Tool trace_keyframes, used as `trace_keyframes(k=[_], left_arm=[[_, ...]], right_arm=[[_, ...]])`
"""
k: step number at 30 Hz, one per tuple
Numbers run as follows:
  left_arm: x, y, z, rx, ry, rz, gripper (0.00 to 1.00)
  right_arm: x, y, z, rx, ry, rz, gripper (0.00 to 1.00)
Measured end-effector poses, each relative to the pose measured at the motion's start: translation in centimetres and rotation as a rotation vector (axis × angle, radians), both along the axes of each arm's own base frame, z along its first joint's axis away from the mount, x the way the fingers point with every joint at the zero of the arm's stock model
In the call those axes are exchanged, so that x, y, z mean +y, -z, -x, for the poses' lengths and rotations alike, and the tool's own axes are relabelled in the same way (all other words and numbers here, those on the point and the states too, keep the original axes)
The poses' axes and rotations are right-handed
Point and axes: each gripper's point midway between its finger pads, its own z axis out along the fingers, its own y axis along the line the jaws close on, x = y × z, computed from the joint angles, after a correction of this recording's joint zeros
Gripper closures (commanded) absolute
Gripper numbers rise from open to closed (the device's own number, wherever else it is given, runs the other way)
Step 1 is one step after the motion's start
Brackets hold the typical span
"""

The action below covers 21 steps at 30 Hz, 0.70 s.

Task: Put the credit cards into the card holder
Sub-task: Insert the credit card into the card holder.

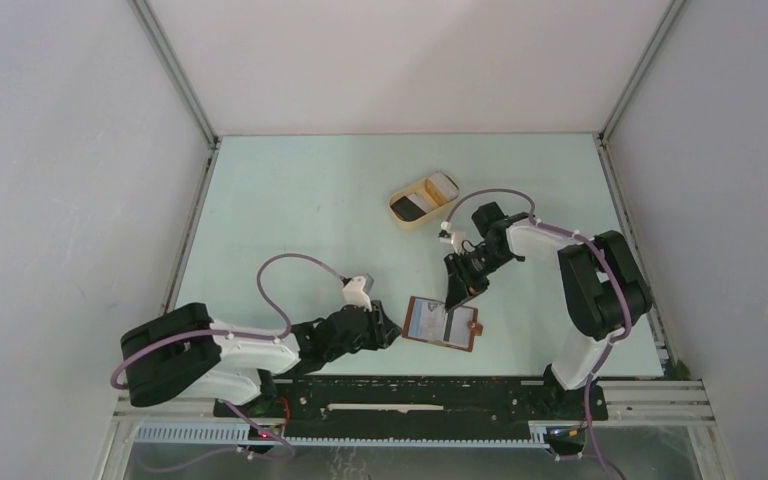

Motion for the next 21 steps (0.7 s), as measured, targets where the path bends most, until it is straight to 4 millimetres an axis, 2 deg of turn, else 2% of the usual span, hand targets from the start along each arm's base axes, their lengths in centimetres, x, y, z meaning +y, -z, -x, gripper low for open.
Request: trace_keyframes(k=[3,11,21], left_arm=[[0.0,0.7,0.0,0.007,0.003,-0.024,0.61],[-1.1,0.7,-0.4,0.003,0.015,-0.02,0.63],[-2.0,1.0,0.0,0.02,0.051,0.005,0.73]], right_arm=[[-0.1,0.4,0.4,0.035,0.001,0.007,0.58],[0.2,1.5,1.1,0.13,0.01,0.007,0.56],[0.7,1.7,0.9,0.201,0.059,0.006,0.52]])
